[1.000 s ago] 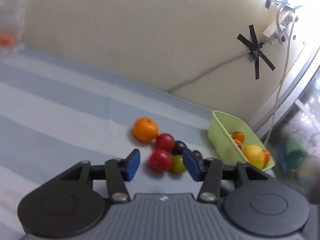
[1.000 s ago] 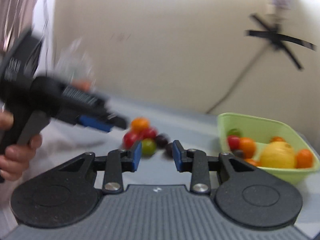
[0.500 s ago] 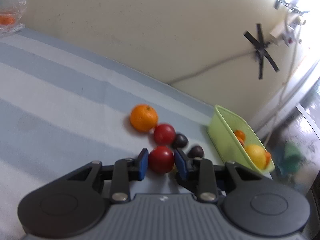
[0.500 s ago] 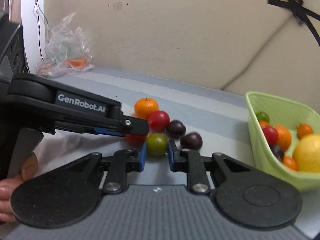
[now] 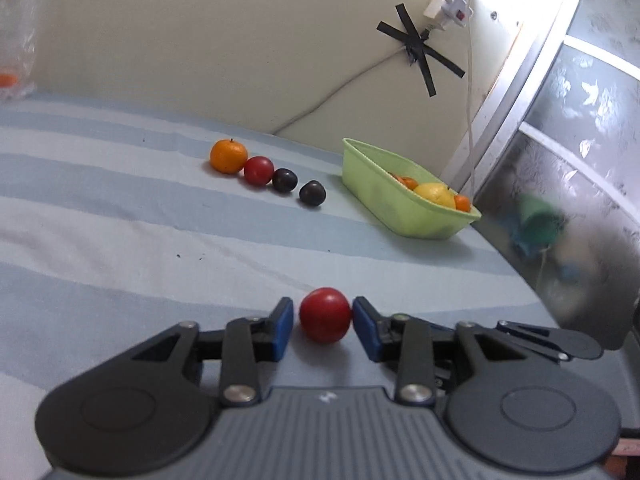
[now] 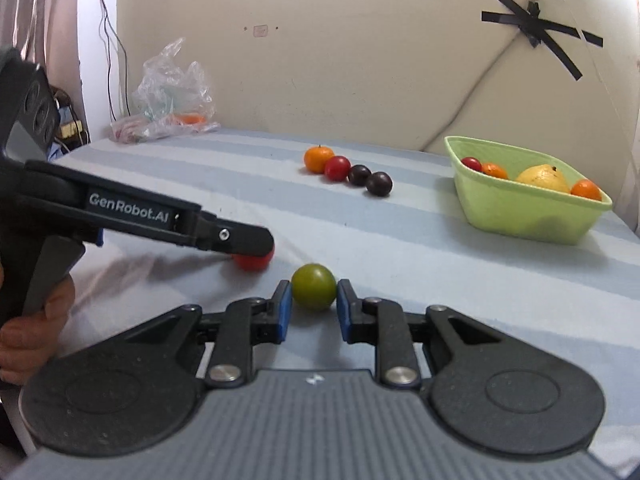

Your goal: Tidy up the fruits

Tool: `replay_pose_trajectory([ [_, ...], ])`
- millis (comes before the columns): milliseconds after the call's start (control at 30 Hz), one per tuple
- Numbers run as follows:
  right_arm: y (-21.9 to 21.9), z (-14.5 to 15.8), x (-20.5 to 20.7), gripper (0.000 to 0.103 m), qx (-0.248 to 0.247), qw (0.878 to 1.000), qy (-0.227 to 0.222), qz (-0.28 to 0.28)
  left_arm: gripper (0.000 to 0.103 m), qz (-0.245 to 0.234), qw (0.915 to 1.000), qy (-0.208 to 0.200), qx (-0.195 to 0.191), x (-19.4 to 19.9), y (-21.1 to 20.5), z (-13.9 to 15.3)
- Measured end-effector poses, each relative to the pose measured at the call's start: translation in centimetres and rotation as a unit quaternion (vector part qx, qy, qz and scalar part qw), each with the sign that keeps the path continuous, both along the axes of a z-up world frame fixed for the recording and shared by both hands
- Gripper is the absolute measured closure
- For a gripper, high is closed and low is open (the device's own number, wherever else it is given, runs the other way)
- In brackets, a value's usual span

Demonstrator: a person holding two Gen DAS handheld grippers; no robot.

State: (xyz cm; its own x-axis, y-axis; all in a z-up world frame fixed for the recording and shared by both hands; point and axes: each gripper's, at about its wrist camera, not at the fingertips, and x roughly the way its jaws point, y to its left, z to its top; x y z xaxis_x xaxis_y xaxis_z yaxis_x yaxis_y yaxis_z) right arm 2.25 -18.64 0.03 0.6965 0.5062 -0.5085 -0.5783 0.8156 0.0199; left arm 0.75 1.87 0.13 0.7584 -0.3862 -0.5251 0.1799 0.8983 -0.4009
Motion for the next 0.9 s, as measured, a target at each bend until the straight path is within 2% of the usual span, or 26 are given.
replay_pose_trajectory([
  [67,0.4,-0.2,0.6,0.073,-0.007,1.000,0.002,-0.004,0.054,0.005,0.9996,-0.015,0.023,0.1,-0.7,0.2],
  [133,0.3,-0.3,0.6,0.073,0.000,1.000,0.007,-0.005,0.054,0.006,0.9989,-0.017,0.044,0.3,-1.5,0.3],
  [233,0.0,-0.4,0.4,0.073,0.006,1.000,0.011,-0.006,0.058,0.008,0.9983,-0.018,0.054,0.3,-1.9,0.2],
  [333,0.3,-0.4,0.1,0.073,-0.003,1.000,0.004,-0.007,0.073,0.020,0.9985,-0.016,0.048,0.2,-1.6,0.0],
  [467,0.4,-0.4,0.0,0.077,-0.007,1.000,-0.001,-0.010,0.073,0.026,0.9993,-0.015,0.025,0.0,-0.9,-0.1],
  [600,0.3,-0.5,0.0,0.077,-0.005,1.000,0.001,-0.010,0.073,0.027,0.9988,-0.017,0.038,-0.2,-1.3,0.0],
  [767,0.3,-0.5,0.0,0.078,-0.005,1.000,-0.001,-0.013,0.073,0.027,0.9989,-0.017,0.036,-0.1,-1.2,-0.1],
  [900,-0.9,-0.4,0.4,0.078,0.028,0.999,0.009,-0.029,0.073,0.025,0.9989,-0.014,0.037,0.0,-1.2,0.0],
])
